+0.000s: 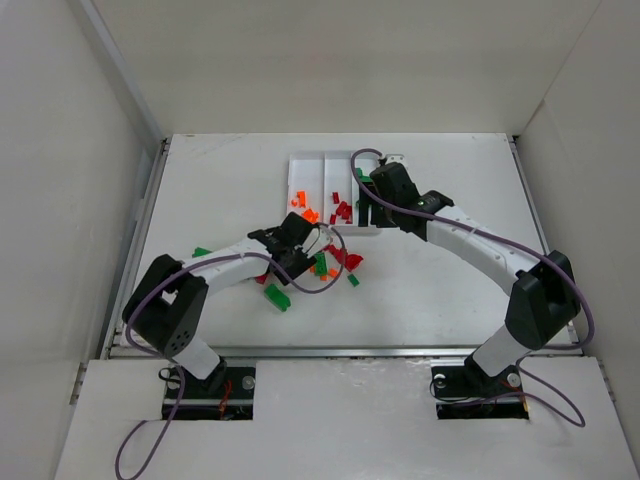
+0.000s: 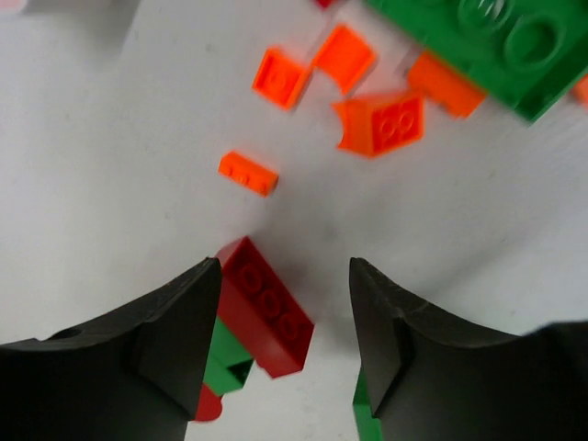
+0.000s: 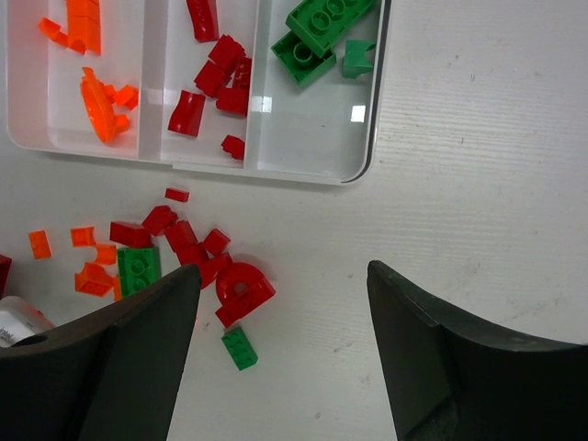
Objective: Sort the legos into containers by color
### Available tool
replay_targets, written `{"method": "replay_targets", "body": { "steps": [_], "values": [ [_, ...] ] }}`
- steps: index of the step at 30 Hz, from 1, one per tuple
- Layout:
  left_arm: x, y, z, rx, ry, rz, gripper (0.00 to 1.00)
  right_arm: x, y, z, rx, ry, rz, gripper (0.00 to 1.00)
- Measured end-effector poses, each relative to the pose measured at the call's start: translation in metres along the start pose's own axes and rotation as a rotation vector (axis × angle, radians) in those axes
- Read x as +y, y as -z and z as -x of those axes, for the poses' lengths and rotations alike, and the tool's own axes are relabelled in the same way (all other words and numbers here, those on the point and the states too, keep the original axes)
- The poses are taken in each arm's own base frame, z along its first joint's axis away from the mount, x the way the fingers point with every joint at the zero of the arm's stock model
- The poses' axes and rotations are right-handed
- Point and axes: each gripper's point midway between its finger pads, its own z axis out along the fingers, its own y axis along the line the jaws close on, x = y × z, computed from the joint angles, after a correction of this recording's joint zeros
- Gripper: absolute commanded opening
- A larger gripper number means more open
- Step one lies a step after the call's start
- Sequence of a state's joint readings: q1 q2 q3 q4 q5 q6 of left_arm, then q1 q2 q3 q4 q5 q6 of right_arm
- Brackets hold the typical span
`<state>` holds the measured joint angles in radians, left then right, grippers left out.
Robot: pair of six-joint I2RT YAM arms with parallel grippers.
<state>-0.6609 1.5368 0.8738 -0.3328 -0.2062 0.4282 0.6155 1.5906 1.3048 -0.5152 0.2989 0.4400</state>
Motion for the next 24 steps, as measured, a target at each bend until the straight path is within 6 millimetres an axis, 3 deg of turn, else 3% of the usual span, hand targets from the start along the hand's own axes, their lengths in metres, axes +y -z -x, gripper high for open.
{"method": "replay_targets", "body": {
  "steps": [6,13,17,24],
  "values": [
    [-0.005,-0.015,0.026,-0.012,0.102,-0.096,0.56,-0.002,0.0,0.001,-0.003,0.001,-0.009,0.78],
    [0.0,-0.023,0.014,0.036,0.167,-0.115,0.53,-0.003,0.0,0.001,-0.008,0.003,-0.017,0.78],
    [-0.001,-0.025,0.016,0.046,0.167,-0.131,0.48,-0.003,0.0,0.001,-0.008,0.003,-0.018,0.78],
    [-0.002,-0.027,0.019,0.046,0.182,-0.164,0.47,-0.005,0.0,0.002,-0.01,0.016,-0.023,0.78]
  ]
}}
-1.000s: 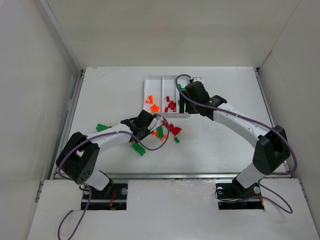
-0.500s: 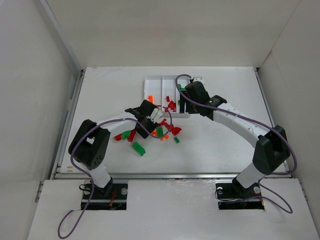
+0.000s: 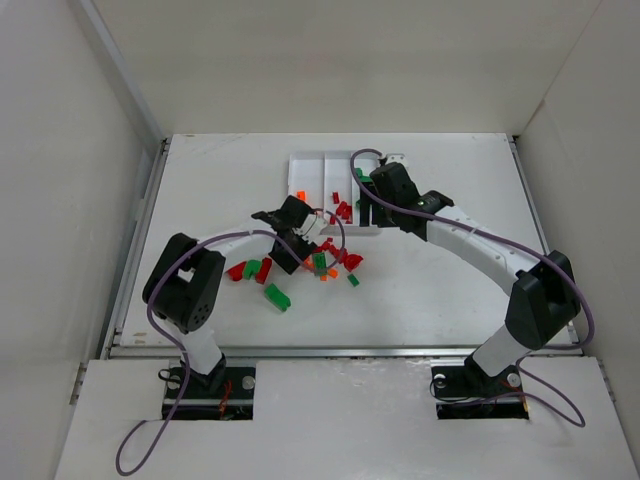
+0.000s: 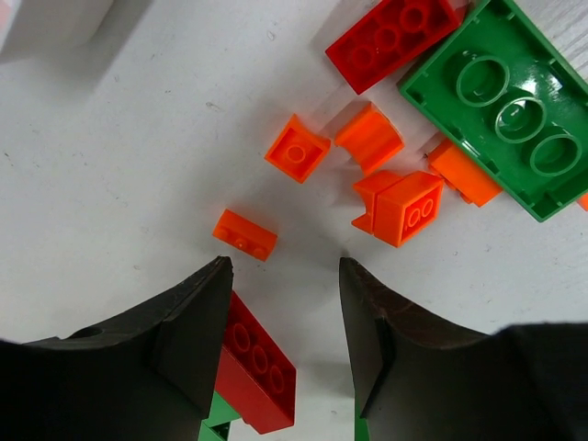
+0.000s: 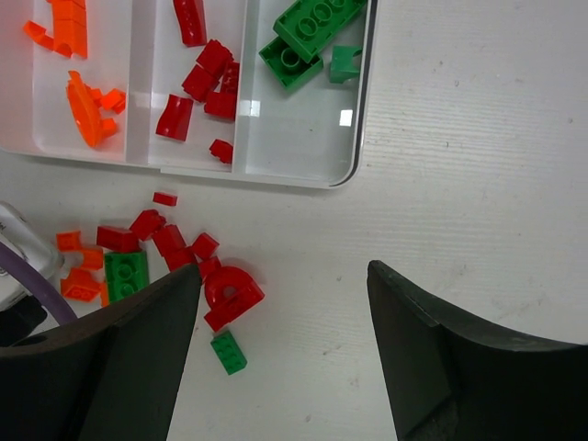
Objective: Sort the legos into containers by color
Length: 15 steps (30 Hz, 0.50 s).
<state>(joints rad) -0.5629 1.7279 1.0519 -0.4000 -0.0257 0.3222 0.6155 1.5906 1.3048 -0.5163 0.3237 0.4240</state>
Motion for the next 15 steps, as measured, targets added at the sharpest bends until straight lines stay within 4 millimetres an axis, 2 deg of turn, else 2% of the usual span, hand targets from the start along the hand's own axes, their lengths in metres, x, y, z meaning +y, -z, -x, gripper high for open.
{"method": "replay_targets", "body": {
  "steps": [6,11,15],
  "values": [
    [0.001,-0.002,0.001,0.002,0.012,-0.011,0.44,-0.002,0.0,0.002,-0.003,0.015,-0.009,0.78],
    [0.006,-0.006,0.013,-0.019,0.037,-0.022,0.41,-0.002,-0.001,0.006,-0.007,0.029,-0.02,0.78],
    [0.006,-0.008,0.015,-0.026,0.066,-0.037,0.4,-0.004,-0.004,0.004,0.004,0.036,-0.034,0.78]
  ]
}}
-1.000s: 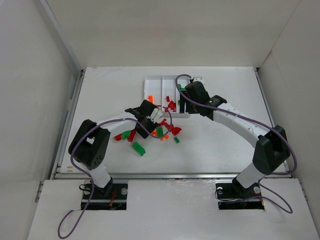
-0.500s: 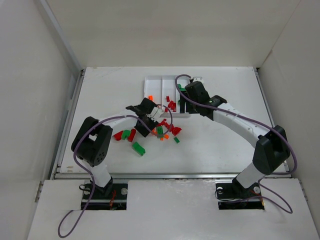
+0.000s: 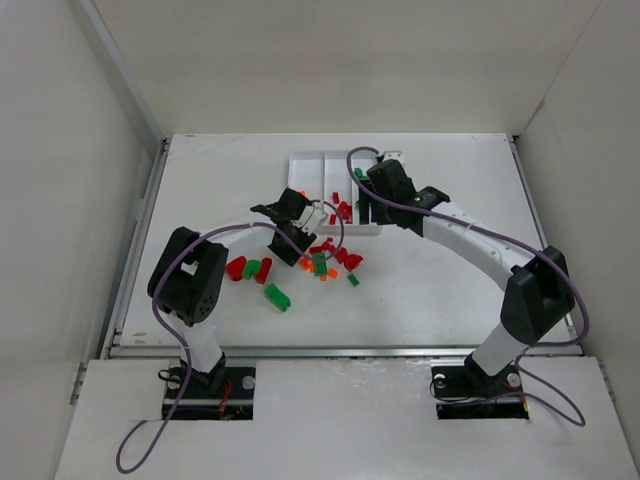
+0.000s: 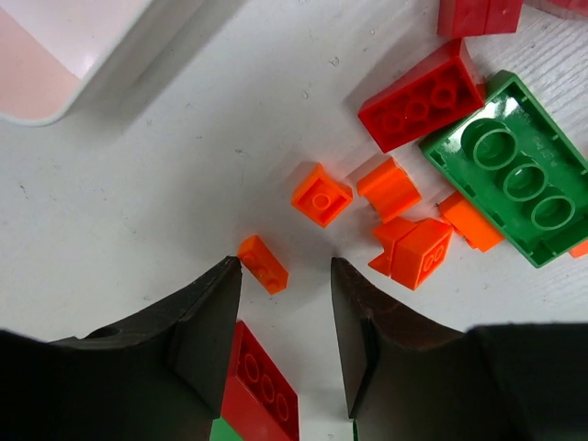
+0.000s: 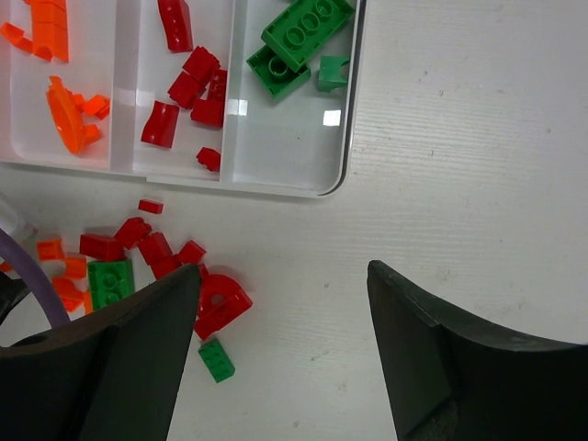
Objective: Sort the legos into containers by color
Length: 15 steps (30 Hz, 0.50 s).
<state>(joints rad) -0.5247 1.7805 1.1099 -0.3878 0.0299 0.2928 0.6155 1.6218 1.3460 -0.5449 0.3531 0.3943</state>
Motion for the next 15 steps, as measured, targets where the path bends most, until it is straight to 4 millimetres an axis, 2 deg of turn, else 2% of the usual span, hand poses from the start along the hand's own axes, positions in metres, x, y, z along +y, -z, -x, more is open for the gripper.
{"method": "replay_targets", "body": {
  "steps": [3,8,12,13,15],
  "values": [
    [0.0,-0.001,0.002,-0.006,0.014,-0.006,0.38,0.001,-0.003,0.001,0.005,0.008,-0.006,0.78],
    [-0.001,-0.002,0.003,-0.011,0.025,-0.011,0.23,0.004,-0.008,0.007,0.006,0.019,-0.01,0.78],
    [0.0,-0.003,0.005,-0.019,0.032,-0.007,0.07,0.006,-0.011,0.01,0.009,0.03,-0.012,0.78],
    [-0.001,-0.003,0.005,-0.02,0.035,-0.007,0.0,0.007,-0.013,0.01,0.01,0.032,-0.012,0.78],
    [0.001,-0.004,0.006,-0.021,0.036,-0.001,0.0,0.008,-0.014,0.01,0.012,0.036,-0.014,0.78]
  ]
}}
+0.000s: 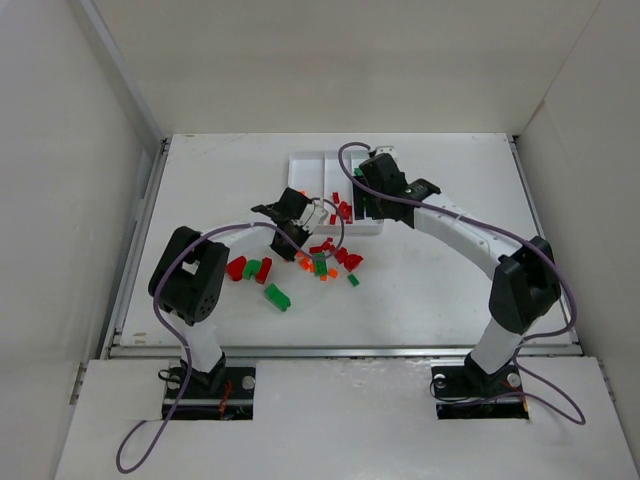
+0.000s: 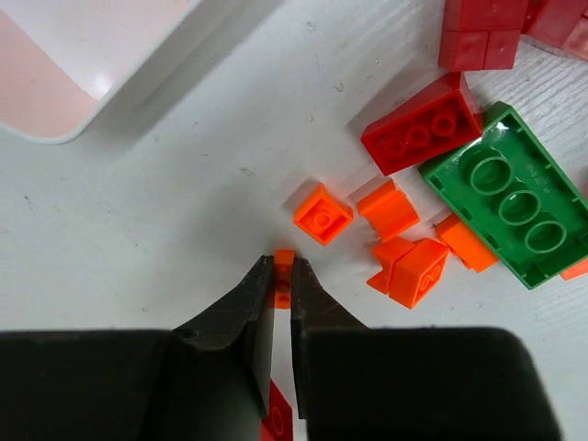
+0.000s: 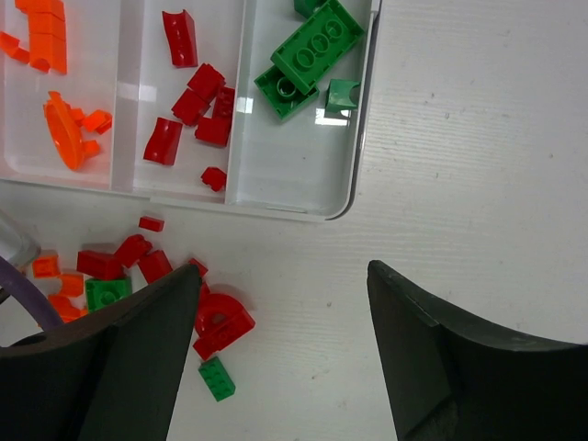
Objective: Sort the legos into containers by color
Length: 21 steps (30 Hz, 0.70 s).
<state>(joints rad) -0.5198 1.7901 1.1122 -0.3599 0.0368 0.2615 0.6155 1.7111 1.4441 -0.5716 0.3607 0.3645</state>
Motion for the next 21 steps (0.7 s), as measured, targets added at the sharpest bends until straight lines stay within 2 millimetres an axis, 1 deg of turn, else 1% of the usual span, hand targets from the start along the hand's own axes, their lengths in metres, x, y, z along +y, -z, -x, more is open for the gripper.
{"method": "replay_targets", "body": {
  "steps": [8,12,14,15,17,21],
  "values": [
    [0.008,0.001,-0.001,0.022,0.0,0.039,0.0,-0.001,0.0,-0.001,0.006,0.005,-0.003,0.78],
    [0.007,0.008,-0.002,0.052,-0.001,0.028,0.0,0.001,-0.001,-0.002,0.008,0.004,0.006,0.78],
    [0.005,0.014,0.004,0.043,-0.005,0.009,0.0,0.002,-0.001,0.0,0.009,-0.005,0.027,0.78],
    [0.003,0.019,0.011,0.027,-0.009,-0.001,0.0,0.002,-0.001,0.001,0.008,-0.011,0.037,0.78],
    [0.001,0.03,0.031,-0.028,-0.019,-0.011,0.0,0.0,-0.001,0.008,-0.004,-0.031,0.051,0.78],
    [0.007,0.051,0.084,-0.151,-0.028,0.011,0.0,-0.009,-0.002,0.023,-0.041,-0.073,0.066,0.78]
  ]
}}
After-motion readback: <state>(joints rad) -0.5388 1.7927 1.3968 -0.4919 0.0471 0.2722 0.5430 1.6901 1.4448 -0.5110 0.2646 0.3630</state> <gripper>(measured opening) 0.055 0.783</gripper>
